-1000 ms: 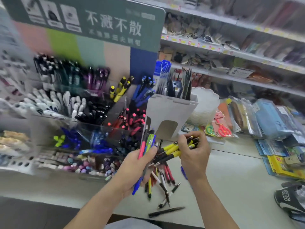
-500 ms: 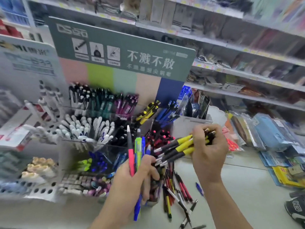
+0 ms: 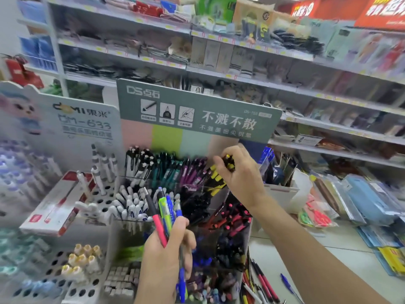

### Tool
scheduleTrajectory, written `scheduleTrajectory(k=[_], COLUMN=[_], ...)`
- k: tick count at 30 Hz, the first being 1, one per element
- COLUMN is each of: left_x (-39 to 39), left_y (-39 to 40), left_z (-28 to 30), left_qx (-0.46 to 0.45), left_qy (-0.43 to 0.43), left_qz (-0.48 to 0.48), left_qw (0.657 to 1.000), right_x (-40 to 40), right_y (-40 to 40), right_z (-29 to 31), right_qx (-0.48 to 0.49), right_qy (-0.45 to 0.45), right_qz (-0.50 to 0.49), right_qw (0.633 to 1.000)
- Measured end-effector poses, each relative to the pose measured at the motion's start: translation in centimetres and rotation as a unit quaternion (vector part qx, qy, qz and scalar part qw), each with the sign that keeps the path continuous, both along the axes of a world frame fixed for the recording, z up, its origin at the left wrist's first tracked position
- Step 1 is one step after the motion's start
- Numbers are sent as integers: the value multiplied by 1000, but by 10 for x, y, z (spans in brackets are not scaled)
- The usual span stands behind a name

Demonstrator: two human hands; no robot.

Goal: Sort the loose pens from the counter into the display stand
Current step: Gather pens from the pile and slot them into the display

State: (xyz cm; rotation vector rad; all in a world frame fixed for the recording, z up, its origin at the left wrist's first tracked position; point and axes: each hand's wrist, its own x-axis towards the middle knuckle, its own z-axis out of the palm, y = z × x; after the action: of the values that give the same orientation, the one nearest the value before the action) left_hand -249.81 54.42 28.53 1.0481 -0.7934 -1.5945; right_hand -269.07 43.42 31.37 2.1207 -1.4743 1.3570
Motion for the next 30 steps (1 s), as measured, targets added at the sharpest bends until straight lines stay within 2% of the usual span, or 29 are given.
scheduleTrajectory(k=[4,7,10,16,22,26,30], left_x=[7,10,11,8,5,2,-3], left_y=[-7,-14,-21,-29,-33,-33,-30], left_z=[2,0,0,3,2,2,1], left_qx=[-4,-10,-16,-27,-32,-27,-17], left_qy=[-10,-15,-18,-26,-49,-49,-50], left_qz=[-11,-17,-29,-58,-71,-64,-62], left_qw=[1000,1000,999,998,996,996,997], right_x=[-2,-10,-14,-4,6,10,10], right_y=[5,14,17,4,13,43,48], right_z=[5,20,24,7,4,-3,-15], right_qx=[20,-25,-36,26,168,192,238], right_qy=[-28,-86,-73,0,64,57,2], right_qz=[-29,-68,-91,-79,-112,-135,-142], right_qw=[999,994,992,997,977,970,961])
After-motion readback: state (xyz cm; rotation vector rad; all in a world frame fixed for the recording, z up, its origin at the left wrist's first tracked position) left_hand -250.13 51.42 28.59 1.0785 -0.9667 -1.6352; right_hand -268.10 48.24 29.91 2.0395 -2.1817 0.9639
